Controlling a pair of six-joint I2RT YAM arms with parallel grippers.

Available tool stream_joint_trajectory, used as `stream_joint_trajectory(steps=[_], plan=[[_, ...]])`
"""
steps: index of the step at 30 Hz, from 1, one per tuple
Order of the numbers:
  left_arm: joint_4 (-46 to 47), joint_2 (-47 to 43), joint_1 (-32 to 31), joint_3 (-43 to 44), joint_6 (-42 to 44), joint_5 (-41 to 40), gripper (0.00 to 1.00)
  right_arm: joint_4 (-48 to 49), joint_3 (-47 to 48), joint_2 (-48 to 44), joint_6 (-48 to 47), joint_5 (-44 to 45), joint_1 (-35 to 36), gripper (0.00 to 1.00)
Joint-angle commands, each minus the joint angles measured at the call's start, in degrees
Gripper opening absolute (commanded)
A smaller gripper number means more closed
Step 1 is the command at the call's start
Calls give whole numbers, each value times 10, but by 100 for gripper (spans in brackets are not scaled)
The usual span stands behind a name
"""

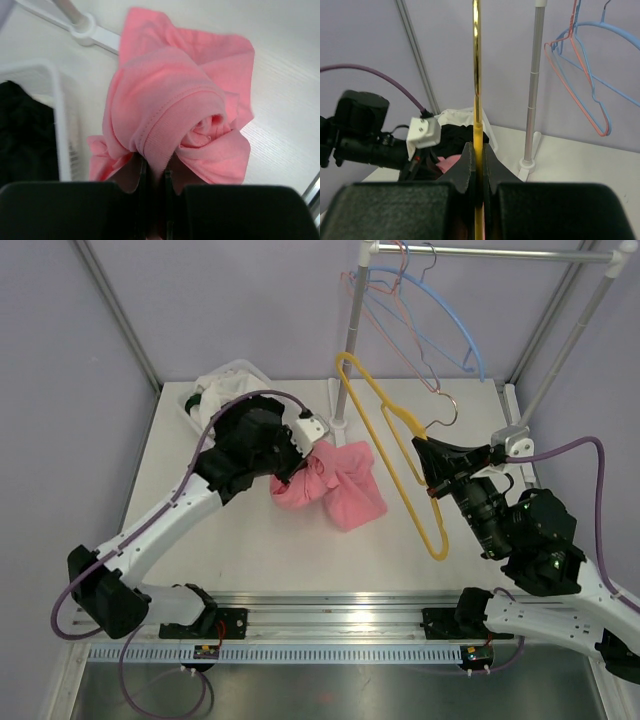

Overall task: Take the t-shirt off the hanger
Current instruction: Place the tshirt into the basket

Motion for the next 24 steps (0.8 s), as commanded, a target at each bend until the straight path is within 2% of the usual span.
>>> stream_joint_trajectory(steps=[1, 4, 11, 17, 24], plan=[[-7, -30, 22, 108, -18, -46, 0, 29, 8, 2, 2, -4, 3, 0], [-47, -12, 65, 188, -27, -60, 0, 26, 9, 2, 2, -3, 4, 0], [-97, 58, 184, 436, -61, -84, 0, 23, 8, -3, 3, -3, 3, 0], [-57, 111, 244, 514, -80, -95, 0, 25, 14, 7, 2, -4, 3, 0], [-44, 184, 270, 577, -87, -82, 0, 26, 17, 16, 3, -7, 3, 0]])
